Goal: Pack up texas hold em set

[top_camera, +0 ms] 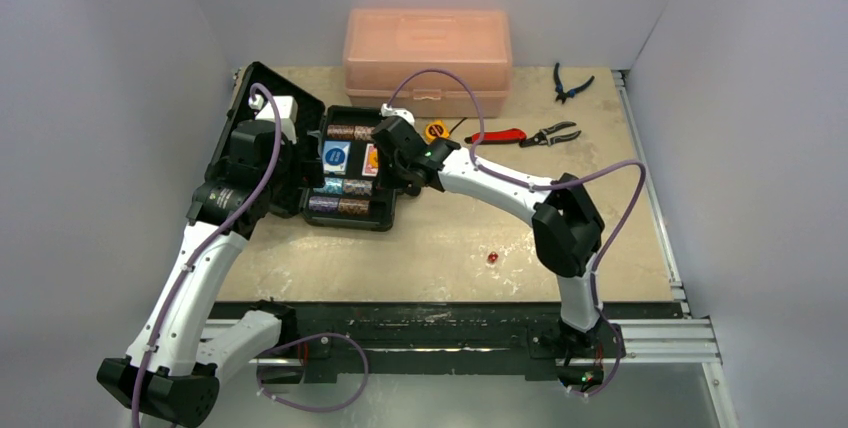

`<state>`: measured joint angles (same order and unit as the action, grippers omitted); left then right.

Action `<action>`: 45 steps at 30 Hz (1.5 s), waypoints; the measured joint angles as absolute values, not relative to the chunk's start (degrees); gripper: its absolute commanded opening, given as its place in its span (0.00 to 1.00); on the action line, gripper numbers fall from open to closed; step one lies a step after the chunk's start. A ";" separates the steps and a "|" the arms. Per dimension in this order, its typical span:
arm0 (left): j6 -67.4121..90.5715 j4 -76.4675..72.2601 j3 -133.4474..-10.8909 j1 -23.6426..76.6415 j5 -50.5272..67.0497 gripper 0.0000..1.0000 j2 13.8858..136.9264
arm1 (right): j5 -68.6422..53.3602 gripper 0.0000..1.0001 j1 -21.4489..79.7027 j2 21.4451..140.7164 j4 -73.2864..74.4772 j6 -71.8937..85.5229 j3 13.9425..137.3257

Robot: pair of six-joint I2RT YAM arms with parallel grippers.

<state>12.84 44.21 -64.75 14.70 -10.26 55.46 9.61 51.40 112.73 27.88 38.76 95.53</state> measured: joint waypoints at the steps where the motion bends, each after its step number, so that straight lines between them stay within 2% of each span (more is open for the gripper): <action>1: 12.84 44.21 -64.75 14.70 -10.26 0.92 55.46 | 9.45 0.00 51.42 113.06 27.88 38.76 95.57; 45: 12.84 44.21 -64.75 14.70 -10.26 0.92 55.13 | 8.75 0.00 53.32 116.01 28.45 38.96 95.88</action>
<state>12.84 44.21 -64.75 14.70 -10.26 55.13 8.75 53.32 116.01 28.45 38.96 95.88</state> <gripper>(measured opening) 0.923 0.093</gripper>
